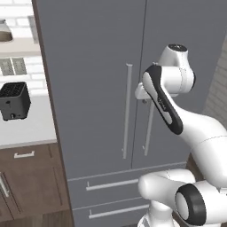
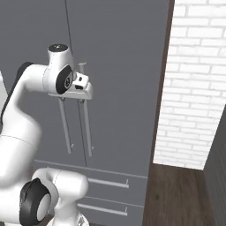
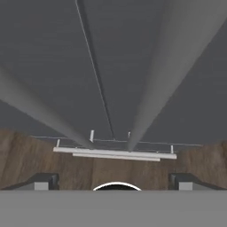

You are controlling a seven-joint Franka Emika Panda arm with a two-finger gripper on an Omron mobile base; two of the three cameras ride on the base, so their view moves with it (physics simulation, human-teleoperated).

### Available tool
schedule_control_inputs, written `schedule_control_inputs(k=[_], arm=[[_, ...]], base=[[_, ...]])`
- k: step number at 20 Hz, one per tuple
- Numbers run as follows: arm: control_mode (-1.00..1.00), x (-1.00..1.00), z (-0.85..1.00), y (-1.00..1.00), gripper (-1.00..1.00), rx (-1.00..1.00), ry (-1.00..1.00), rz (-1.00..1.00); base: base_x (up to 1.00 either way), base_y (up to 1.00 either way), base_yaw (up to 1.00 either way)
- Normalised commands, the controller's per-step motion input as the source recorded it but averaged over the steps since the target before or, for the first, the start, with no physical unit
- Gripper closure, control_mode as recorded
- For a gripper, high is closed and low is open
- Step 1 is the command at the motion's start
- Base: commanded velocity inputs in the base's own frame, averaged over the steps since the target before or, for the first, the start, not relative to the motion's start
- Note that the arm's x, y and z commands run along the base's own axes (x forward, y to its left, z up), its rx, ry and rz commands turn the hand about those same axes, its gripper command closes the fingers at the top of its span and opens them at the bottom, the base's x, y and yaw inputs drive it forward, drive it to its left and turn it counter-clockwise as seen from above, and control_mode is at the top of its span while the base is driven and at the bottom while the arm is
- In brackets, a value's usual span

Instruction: Take the strawberry from the fridge and place it on top of the pancake, located on the dining counter.

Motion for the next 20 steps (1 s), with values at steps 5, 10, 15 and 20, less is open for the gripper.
schedule_control_inputs(k=[5, 10, 15, 20], arm=[[1.00, 0.00, 0.00, 0.00, -1.00, 0.00, 0.00, 0.00], [1.00, 0.00, 0.00, 0.00, -1.00, 0.00, 0.00, 0.00], [1.00, 0.00, 0.00, 0.00, -1.00, 0.00, 0.00, 0.00], [1.00, 0.00, 0.00, 0.00, -1.00, 0.00, 0.00, 0.00]], base=[[-0.39, 0.10, 0.00], [-0.69, 0.00, 0.00], [-0.44, 0.07, 0.00], [0.13, -0.09, 0.00]])
